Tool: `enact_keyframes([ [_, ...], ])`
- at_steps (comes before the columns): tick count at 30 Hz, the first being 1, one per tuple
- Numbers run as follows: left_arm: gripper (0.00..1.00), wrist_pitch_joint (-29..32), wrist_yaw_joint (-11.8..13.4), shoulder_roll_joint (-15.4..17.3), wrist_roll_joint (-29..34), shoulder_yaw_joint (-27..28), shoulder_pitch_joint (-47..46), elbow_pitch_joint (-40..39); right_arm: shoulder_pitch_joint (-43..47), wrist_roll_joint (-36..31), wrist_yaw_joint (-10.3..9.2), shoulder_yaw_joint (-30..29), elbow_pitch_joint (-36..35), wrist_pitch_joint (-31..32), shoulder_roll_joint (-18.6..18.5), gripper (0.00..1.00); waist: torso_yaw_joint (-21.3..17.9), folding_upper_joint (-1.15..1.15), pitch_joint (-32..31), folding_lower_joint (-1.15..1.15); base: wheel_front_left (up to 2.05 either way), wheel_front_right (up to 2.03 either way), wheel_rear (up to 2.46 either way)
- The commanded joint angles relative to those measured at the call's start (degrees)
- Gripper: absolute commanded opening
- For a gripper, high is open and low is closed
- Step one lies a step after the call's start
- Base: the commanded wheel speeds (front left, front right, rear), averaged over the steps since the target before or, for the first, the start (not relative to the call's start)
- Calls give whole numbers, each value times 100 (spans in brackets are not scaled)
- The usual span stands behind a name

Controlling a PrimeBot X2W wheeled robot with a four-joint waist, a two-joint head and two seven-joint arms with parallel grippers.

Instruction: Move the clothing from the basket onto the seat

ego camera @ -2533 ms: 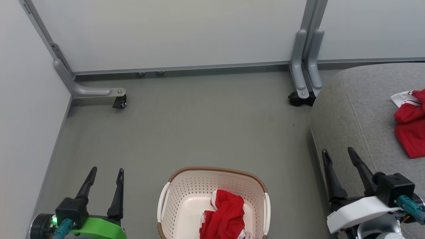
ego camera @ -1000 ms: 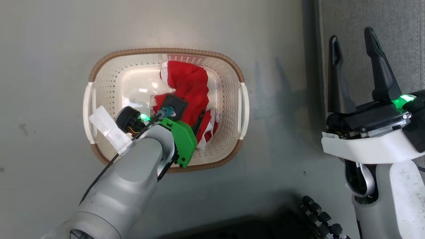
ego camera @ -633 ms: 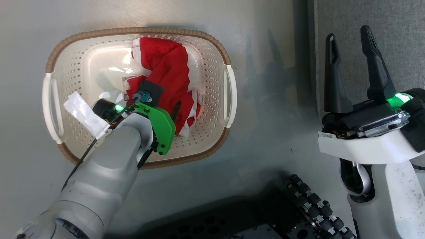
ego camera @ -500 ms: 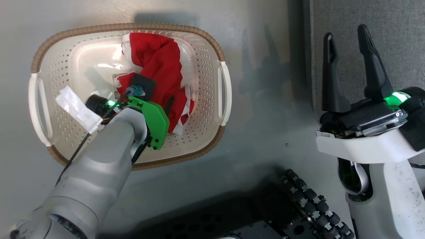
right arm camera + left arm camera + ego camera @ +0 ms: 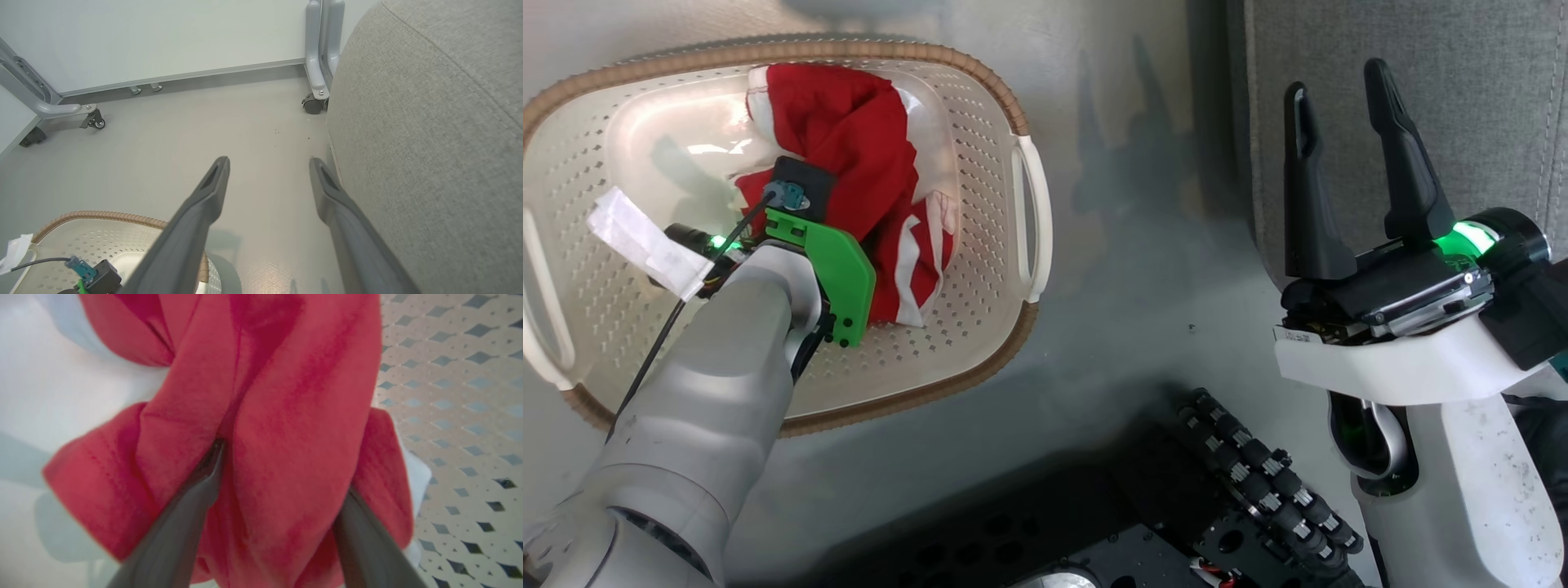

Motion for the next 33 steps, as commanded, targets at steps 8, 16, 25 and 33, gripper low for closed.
enact_keyframes([
  [8,0,-55,150,-46,19,-76,-161,104,-105,25,-2,-66,67,-45,2,100,-11,0,-76,-1,0,0,0],
  [16,0,-744,202,-271,279,-310,-131,54,-96,-224,-2,-157,155,-50,1,100,322,0,-523,-1,0,0,0],
  [25,0,-1265,180,-306,427,-373,314,-445,92,-473,-3,-228,379,-2,-3,100,718,0,-1486,-1,0,0,0],
  [33,0,-1269,476,132,688,338,1131,-2260,357,-688,-2,-312,484,257,-6,100,1122,0,-2335,-1,0,0,0],
])
